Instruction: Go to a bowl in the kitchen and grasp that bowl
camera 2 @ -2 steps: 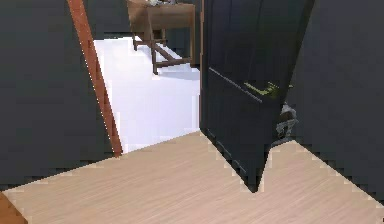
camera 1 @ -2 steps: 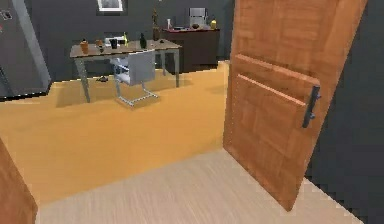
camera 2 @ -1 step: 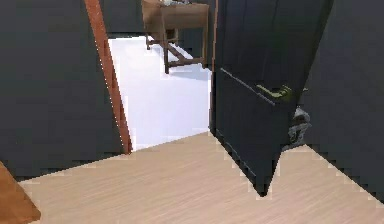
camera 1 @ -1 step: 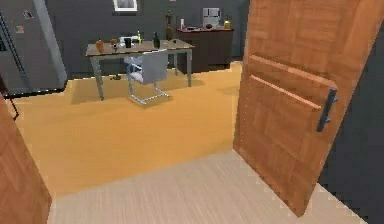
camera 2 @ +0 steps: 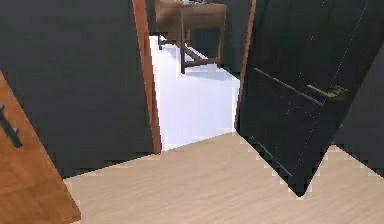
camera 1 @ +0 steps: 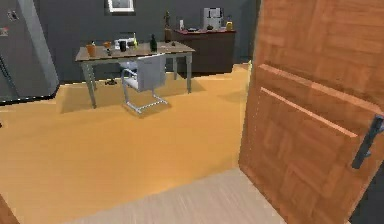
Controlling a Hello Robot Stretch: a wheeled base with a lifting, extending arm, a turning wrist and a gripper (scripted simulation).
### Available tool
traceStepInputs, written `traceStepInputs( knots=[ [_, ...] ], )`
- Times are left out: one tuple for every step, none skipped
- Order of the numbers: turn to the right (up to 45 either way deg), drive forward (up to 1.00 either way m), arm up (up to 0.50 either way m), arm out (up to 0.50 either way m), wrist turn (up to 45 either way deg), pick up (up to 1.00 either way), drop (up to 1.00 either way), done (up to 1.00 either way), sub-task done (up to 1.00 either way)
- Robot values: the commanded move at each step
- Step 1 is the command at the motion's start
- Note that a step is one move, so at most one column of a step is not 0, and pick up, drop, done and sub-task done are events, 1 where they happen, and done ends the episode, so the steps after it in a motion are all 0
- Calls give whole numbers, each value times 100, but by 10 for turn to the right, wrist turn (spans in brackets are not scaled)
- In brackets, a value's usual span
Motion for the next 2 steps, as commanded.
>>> traceStepInputs(
  knots=[
    [-90,0,0,0,0,0,0,0,0],
    [0,75,0,0,0,0,0,0,0]
  ],
)
